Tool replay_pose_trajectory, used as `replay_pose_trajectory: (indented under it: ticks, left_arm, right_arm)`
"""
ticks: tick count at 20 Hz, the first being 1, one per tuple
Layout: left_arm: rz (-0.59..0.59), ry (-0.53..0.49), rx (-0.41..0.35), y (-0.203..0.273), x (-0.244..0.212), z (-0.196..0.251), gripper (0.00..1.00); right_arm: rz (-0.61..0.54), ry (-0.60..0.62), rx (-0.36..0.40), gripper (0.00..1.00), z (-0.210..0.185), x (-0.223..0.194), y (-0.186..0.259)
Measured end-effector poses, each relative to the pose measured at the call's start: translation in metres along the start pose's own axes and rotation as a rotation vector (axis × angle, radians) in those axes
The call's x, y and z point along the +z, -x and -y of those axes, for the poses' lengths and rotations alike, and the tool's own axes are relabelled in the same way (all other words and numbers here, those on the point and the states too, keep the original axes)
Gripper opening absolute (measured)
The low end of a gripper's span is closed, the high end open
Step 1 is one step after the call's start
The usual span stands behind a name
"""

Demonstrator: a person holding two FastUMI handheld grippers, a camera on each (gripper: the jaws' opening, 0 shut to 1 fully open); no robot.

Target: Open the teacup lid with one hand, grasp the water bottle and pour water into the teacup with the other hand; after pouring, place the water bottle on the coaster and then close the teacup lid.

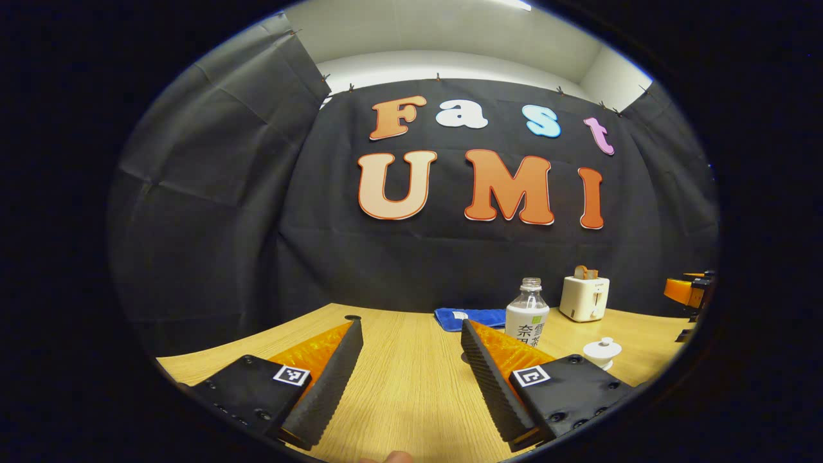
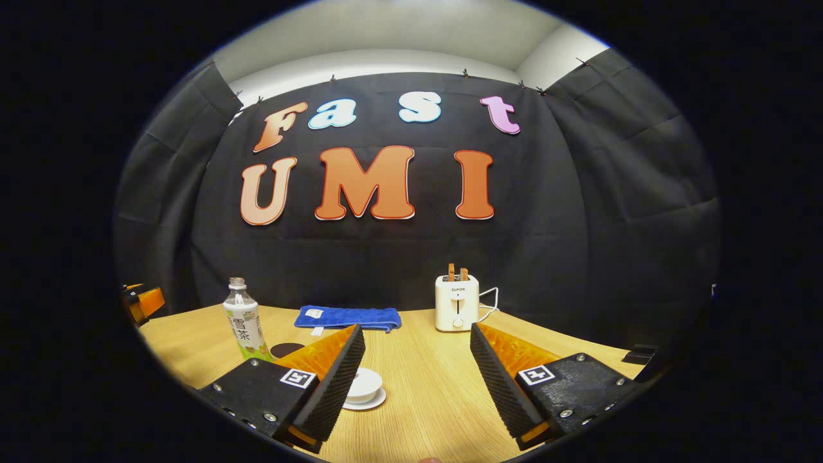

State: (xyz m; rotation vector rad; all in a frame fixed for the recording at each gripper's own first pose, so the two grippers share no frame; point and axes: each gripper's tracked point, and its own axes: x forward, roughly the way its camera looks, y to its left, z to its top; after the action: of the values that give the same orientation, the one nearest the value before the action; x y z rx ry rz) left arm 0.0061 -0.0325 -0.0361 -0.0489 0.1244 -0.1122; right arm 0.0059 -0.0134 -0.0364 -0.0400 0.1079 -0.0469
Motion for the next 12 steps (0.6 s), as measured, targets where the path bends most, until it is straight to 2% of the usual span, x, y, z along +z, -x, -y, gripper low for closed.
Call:
replay_pose_trajectory:
  ticks: [1,2,4,5,6,7,12]
  left_arm:
    - [-0.005,-0.006,-0.004,-0.001,-0.001,0.002,0.99]
    - [-0.01,-0.006,-0.009,-0.002,-0.001,0.004,0.99]
    - [-0.022,-0.005,-0.022,-0.004,-0.004,0.009,0.98]
    - [-0.026,-0.007,-0.025,-0.005,-0.006,0.01,0.98]
    - [-0.029,-0.009,-0.025,-0.006,-0.008,0.009,0.98]
    - [-0.033,-0.01,-0.024,-0.005,-0.008,0.01,0.98]
    - [-0.049,-0.012,-0.029,-0.006,-0.013,0.013,0.98]
  right_arm:
    - [-0.004,-0.001,-0.001,0.98,0.0,-0.002,0.0]
    - [-0.007,0.0,-0.001,0.93,0.0,-0.004,-0.001]
    - [-0.018,0.011,0.0,0.92,-0.001,-0.007,-0.003]
    - [-0.025,0.019,0.002,0.98,-0.003,-0.01,-0.004]
    - [-0.031,0.026,0.004,0.92,-0.005,-0.013,-0.005]
    - [-0.037,0.031,0.008,0.98,-0.008,-0.015,-0.006]
    - [-0.098,0.039,0.055,0.98,-0.034,-0.038,-0.021]
